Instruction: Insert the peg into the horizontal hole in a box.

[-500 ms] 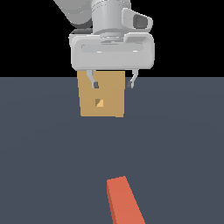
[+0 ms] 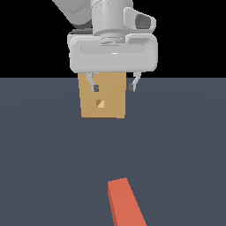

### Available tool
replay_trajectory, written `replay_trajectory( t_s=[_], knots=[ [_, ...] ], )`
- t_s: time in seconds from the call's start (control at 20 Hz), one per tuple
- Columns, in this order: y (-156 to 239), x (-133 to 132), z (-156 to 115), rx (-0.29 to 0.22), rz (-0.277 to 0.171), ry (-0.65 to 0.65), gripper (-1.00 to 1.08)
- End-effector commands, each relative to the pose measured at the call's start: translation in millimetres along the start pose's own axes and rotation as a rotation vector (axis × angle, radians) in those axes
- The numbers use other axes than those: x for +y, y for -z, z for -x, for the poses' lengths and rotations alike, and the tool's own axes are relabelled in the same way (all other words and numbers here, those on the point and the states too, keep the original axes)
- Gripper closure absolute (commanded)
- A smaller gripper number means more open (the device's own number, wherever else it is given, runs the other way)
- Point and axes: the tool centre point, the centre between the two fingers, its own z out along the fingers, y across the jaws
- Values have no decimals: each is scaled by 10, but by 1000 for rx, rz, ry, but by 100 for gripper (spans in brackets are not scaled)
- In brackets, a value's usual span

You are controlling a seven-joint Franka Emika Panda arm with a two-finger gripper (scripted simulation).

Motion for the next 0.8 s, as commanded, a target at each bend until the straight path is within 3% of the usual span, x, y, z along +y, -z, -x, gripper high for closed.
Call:
replay_trajectory(
  t_s=[0.0, 0.3, 0.75],
  knots=[
    [-36, -3, 112, 0, -1, 8, -92],
    [-169, -2, 513, -1, -3, 41, -92],
    [-460, 58, 1386, -3, -9, 113, -92]
  ],
)
